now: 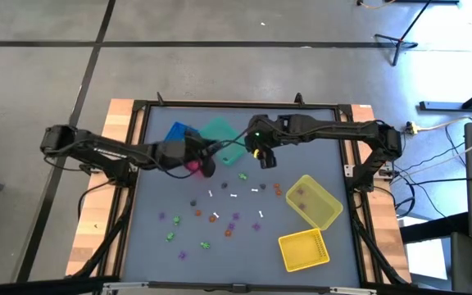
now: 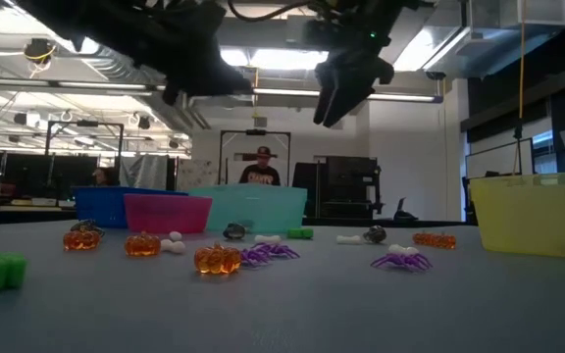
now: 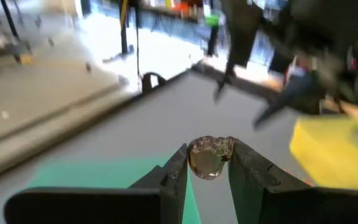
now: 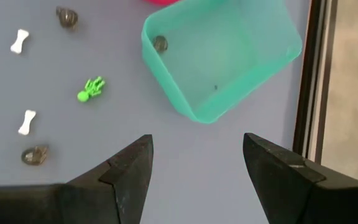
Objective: Sort Halloween decoration
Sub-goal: Put the black skull toy into the green bin
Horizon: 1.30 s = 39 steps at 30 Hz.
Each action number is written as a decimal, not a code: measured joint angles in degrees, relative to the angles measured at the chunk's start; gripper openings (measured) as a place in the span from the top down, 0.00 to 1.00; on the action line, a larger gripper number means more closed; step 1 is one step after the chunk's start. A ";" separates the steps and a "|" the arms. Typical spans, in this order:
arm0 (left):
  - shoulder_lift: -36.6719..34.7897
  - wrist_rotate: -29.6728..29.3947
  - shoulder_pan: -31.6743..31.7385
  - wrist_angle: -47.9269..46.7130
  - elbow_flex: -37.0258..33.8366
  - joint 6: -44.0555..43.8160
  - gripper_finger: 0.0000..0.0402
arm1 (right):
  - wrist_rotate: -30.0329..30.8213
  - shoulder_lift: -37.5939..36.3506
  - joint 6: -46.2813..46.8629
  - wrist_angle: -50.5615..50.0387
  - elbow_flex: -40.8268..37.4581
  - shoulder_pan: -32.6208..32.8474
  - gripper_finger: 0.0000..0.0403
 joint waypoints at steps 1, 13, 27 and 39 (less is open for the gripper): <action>0.35 0.04 0.86 1.84 0.02 1.15 0.82 | -0.02 0.00 0.00 -0.23 0.00 0.00 0.38; 14.00 4.96 10.41 14.56 0.04 6.79 0.81 | -0.02 0.04 0.00 0.46 0.00 0.00 0.38; 24.23 5.59 12.88 14.88 0.04 6.70 0.81 | -0.05 0.09 0.00 1.01 0.00 0.00 0.38; 24.23 5.43 12.95 14.89 0.04 4.14 0.73 | -0.09 0.11 0.00 1.07 0.00 0.00 0.38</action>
